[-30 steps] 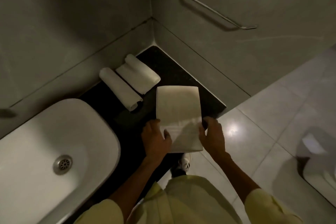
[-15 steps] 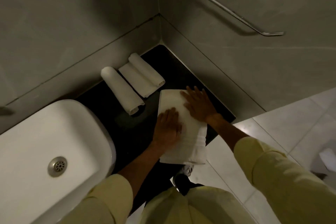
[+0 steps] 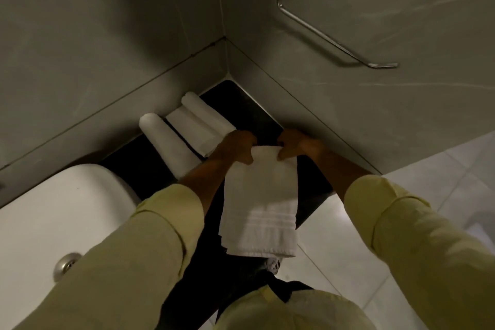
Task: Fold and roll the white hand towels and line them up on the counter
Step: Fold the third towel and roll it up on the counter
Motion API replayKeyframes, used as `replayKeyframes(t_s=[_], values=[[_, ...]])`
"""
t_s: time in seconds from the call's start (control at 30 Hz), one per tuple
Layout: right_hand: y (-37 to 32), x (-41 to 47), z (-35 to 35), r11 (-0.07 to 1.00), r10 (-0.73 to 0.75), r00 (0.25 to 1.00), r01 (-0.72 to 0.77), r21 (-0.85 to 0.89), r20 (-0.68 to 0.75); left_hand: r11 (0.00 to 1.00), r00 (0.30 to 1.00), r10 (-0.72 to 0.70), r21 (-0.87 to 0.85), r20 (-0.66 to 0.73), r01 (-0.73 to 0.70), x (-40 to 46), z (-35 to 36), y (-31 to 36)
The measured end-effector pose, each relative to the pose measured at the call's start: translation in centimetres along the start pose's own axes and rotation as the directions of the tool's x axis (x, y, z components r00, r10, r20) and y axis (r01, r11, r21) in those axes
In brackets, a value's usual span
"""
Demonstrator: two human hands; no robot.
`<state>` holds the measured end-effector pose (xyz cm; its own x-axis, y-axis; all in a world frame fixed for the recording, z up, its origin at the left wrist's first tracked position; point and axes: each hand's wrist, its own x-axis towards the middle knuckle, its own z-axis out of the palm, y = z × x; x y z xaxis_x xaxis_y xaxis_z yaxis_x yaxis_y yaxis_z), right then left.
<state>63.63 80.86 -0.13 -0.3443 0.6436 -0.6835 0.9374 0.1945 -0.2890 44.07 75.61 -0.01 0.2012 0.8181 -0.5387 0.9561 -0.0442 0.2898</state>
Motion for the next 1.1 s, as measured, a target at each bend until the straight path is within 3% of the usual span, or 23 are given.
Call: replayKeyframes(t_s=[0.1,0.17,0.23,0.3,0.37,0.53,0.63,0.77,0.87,1.0,1.1], values=[[-0.6,-2.5,0.2,0.989,-0.145,0.965,0.134,-0.065,-0.218,0.999,0.981,0.032,0.028,-0.19,-0.027,-1.5,0.7,0.3],[-0.6,-4.4,2.4,0.949,-0.248,0.878,0.136,-0.283,-0.41,0.997,0.924,0.077,0.053,-0.374,-0.062,-3.1,3.1,0.5],[-0.4,-6.1,5.9,0.885,-0.317,0.821,0.076,-0.458,-0.475,0.984,0.878,0.171,0.128,-0.447,-0.127,-5.1,6.3,0.1],[-0.7,-7.9,9.0,0.918,-0.251,0.862,0.067,-0.39,-0.441,0.955,0.862,0.232,0.272,-0.451,-0.115,-6.7,9.1,-0.4],[-1.0,-8.8,10.6,0.947,-0.158,0.913,0.033,-0.319,-0.376,0.946,0.866,0.243,0.306,-0.438,-0.111,-7.5,9.9,-0.5],[-0.6,-7.3,7.5,0.984,-0.137,0.892,0.074,-0.16,-0.431,0.991,0.907,0.126,0.088,-0.401,-0.099,-5.8,5.4,0.9],[-0.5,-5.5,4.6,0.994,-0.109,0.922,0.091,-0.067,-0.371,0.998,0.963,0.056,0.035,-0.263,-0.048,-3.7,2.3,1.1],[-0.6,-4.6,3.2,0.98,-0.095,0.985,0.068,-0.187,-0.143,0.993,0.993,0.114,-0.03,0.007,-0.114,-2.7,0.6,0.5],[-0.6,-5.0,3.6,0.976,-0.145,0.977,0.116,-0.185,-0.154,0.986,0.986,0.161,-0.043,-0.033,-0.163,-3.0,0.4,0.2],[0.1,-6.2,4.9,0.979,-0.182,0.938,0.2,0.029,-0.294,0.983,0.979,0.129,-0.105,-0.16,-0.147,-3.9,2.1,-0.1],[-0.1,-7.3,7.6,0.973,-0.23,0.84,0.192,-0.127,-0.491,0.99,0.907,0.108,-0.043,-0.406,-0.137,-6.5,5.2,0.8]])
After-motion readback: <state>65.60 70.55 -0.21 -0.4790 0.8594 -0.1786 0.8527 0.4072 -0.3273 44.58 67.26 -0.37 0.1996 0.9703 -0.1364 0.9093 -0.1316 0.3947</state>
